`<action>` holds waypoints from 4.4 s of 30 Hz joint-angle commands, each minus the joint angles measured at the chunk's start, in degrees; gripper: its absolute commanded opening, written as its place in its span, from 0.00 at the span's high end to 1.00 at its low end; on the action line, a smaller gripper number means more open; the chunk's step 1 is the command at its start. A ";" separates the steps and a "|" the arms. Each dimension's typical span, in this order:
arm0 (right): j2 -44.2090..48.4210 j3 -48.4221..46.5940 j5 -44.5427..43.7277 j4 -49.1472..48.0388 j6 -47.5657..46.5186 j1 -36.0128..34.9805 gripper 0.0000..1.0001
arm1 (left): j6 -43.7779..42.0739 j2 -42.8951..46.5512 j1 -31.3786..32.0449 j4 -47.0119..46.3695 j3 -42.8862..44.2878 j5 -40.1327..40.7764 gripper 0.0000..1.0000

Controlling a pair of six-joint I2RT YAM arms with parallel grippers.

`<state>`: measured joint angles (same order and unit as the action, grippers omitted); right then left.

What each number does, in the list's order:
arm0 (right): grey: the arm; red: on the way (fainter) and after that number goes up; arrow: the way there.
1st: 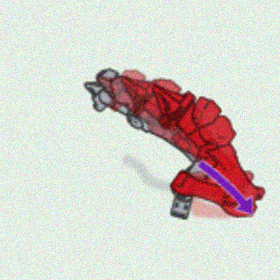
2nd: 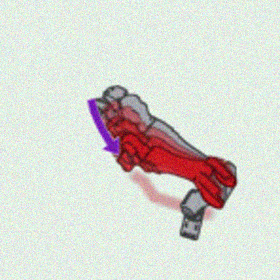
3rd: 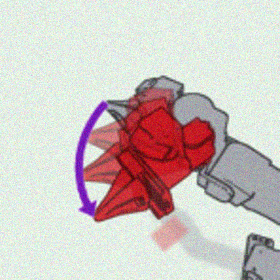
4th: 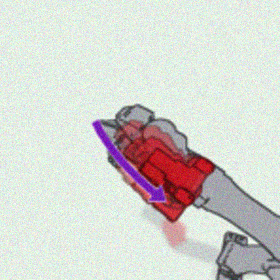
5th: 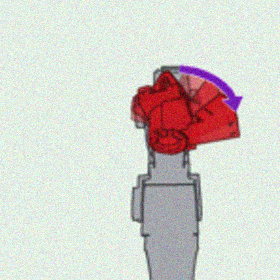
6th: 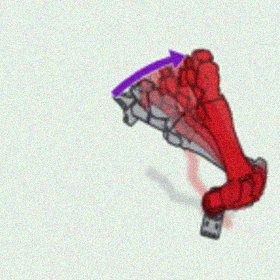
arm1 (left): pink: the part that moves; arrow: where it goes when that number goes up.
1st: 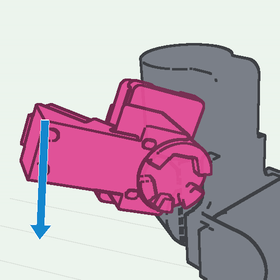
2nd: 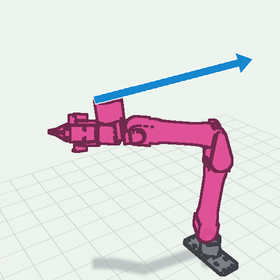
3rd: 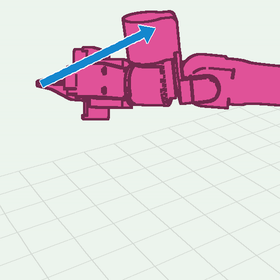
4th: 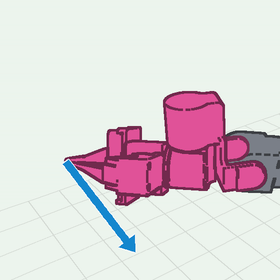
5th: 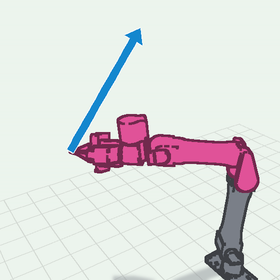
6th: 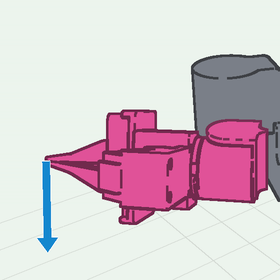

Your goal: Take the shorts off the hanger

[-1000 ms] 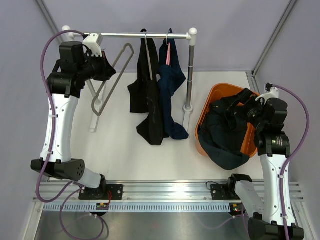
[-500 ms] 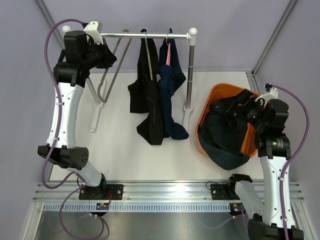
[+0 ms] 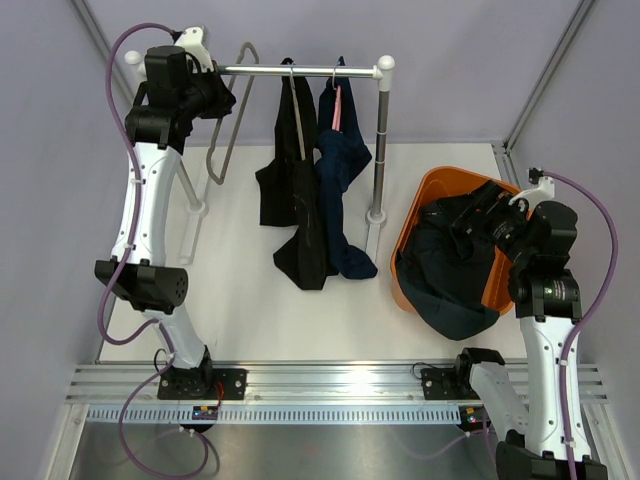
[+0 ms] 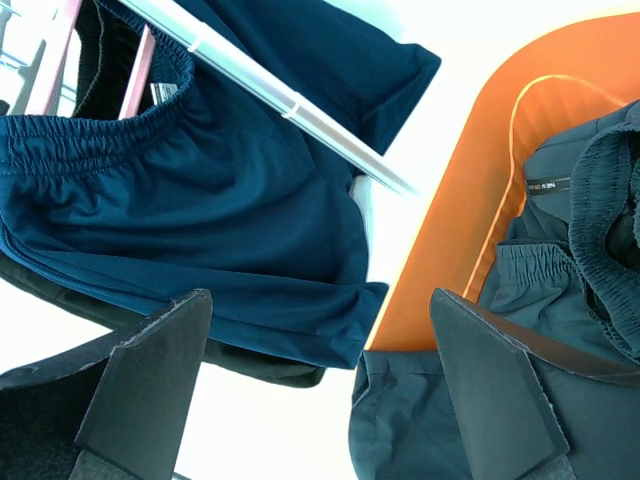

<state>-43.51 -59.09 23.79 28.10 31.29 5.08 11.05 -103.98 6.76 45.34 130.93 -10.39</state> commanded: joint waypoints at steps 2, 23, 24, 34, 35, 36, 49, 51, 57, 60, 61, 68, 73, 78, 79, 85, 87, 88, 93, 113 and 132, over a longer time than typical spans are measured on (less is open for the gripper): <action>0.44 0.47 2.31 -2.34 -0.53 -0.51 0.01 | 0.03 -0.78 -0.35 -2.63 2.31 2.74 1.00; 1.05 1.70 2.14 -1.56 -0.44 -1.04 0.00 | -2.17 7.73 -0.35 -2.98 -5.86 6.17 0.60; 1.14 1.61 2.05 -1.47 -0.53 -1.04 0.00 | -2.08 8.61 -0.35 -3.07 -6.30 6.70 0.59; 1.14 1.52 0.64 0.03 -0.97 -1.21 0.00 | -1.47 21.18 0.88 -4.30 -11.40 12.32 0.58; 1.23 1.52 0.47 0.03 -0.97 -1.21 0.00 | -1.56 22.06 1.32 -4.30 -11.66 13.37 0.58; 1.32 1.61 0.47 0.11 -0.79 -1.21 0.01 | -1.56 22.77 2.02 -4.30 -11.93 13.99 0.58; 1.93 1.78 -0.67 2.92 -1.05 -1.21 0.01 | 1.34 23.57 25.12 -11.76 -18.26 26.29 0.55; 2.02 1.79 -0.85 3.19 -1.23 -1.21 0.01 | 1.08 20.77 26.98 -12.29 -17.47 29.54 0.55; 1.67 1.61 0.11 4.42 -1.49 -1.30 0.00 | 0.99 15.76 30.06 -17.21 -17.73 33.24 0.55; 2.11 1.87 0.29 4.69 -1.67 -1.39 0.01 | 1.34 13.73 30.32 -17.74 -15.80 34.82 0.55; 2.11 1.96 0.03 4.86 -1.76 -1.48 0.01 | 1.34 12.42 30.50 -17.83 -14.58 35.35 0.55; 2.28 2.05 1.43 4.77 -1.23 -1.74 0.00 | -1.20 7.31 30.85 -18.01 -10.09 40.18 0.53; 2.64 2.05 1.43 5.04 -1.32 -1.74 0.01 | -1.38 3.71 30.76 -18.10 -7.63 40.54 0.53; 2.90 2.58 1.61 4.77 -1.49 -2.00 0.01 | -1.20 0.46 30.76 -18.53 -6.74 42.56 0.53; 2.90 2.75 1.70 4.69 -1.49 -2.01 0.01 | -1.38 0.01 30.76 -18.71 -6.74 42.82 0.53; 3.16 3.37 1.87 4.25 -1.76 -2.53 0.01 | -1.47 -2.27 30.76 -19.94 -6.57 45.28 0.56; 3.16 3.45 1.79 4.16 -1.93 -2.71 0.00 | -1.82 -2.45 30.76 -20.29 -6.48 45.81 0.59; 3.16 3.46 1.61 4.25 -1.93 -2.80 0.01 | -1.91 -2.45 30.76 -20.29 -6.48 46.33 0.63; 3.34 3.89 0.91 4.25 -2.20 -3.15 0.00 | -4.01 -2.36 30.76 -18.72 -4.99 46.69 0.98; 2.72 2.93 -1.29 4.86 -3.51 -3.50 0.01 | -9.64 9.15 30.76 -3.09 -2.44 40.72 1.00; -3.95 -5.86 -16.84 8.73 -5.89 -27.05 0.00 | -2.17 32.00 34.36 6.78 -31.09 38.78 1.00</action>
<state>-46.92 -61.08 11.99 36.75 25.50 -18.52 7.11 -77.89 39.77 54.48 102.50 28.25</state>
